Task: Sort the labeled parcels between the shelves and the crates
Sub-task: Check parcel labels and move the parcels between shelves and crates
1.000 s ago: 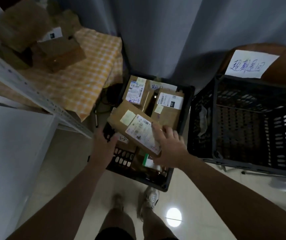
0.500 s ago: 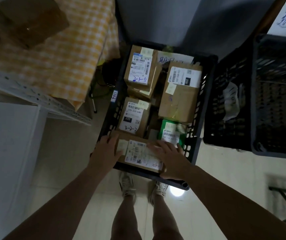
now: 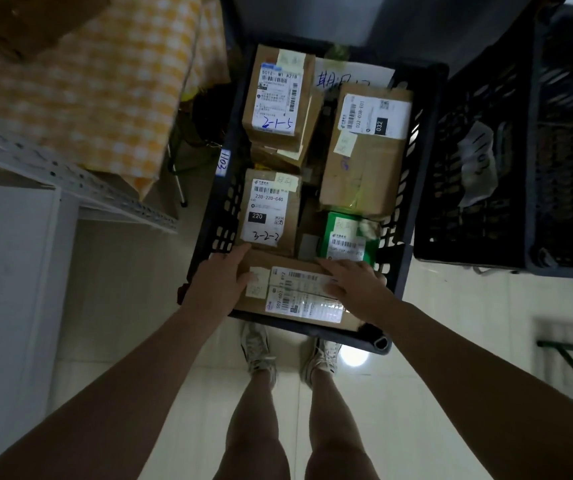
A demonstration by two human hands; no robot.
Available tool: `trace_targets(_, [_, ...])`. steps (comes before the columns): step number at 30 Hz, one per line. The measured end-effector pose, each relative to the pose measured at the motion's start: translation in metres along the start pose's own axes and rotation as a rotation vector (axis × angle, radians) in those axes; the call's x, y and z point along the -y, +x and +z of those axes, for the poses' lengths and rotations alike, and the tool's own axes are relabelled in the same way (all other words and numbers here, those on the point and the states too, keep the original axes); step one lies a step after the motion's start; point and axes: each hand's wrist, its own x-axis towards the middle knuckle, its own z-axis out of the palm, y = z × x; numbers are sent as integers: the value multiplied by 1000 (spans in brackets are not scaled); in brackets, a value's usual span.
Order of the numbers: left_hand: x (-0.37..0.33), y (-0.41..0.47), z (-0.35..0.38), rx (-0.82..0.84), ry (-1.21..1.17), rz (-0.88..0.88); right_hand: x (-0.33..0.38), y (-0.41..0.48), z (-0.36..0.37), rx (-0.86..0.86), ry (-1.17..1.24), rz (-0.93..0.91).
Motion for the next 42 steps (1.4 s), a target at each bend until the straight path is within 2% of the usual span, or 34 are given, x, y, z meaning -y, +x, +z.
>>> trace_targets(3, [0,8,-5,31,29,-45,0,2,-2,-44,-23,-9])
trace_targets(5, [-1,7,-8,24,-19,-42,4,5,-9,-101,81,-15])
trace_targets(7, [-4,-1,-6,3,-74,-21,13,8,-12,-81,59,9])
trace_targets(9, [-8,-9,0,12,-151,-44,21,7,-13,0,-63,118])
trace_targets(12, [-13,-10,3,45,-237,-115,22,1,-15,53,-36,320])
trace_targets(17, [-20,-9,-3,-72,-125,-95,19,-8,-24,-54,-10,303])
trace_targets(20, [-18,-9,-12,-110,-104,-110,23,-5,-34,-159,97,348])
trace_targets(26, [-10,22,-17,31,19,-157,30,16,-40,-49,62,395])
trace_targets(29, [0,31,-16,99,3,-194,34,25,-33,-79,184,315])
trace_targets(32, [10,16,-11,57,44,-133,36,15,-12,-122,236,162])
trace_targets(37, [9,-8,7,-125,310,-23,24,-2,17,-202,68,62])
trace_targets(40, [10,-8,13,-138,474,29,28,9,16,-182,-113,54])
trace_targets(42, [14,-8,14,-122,482,26,29,13,13,-143,-75,55])
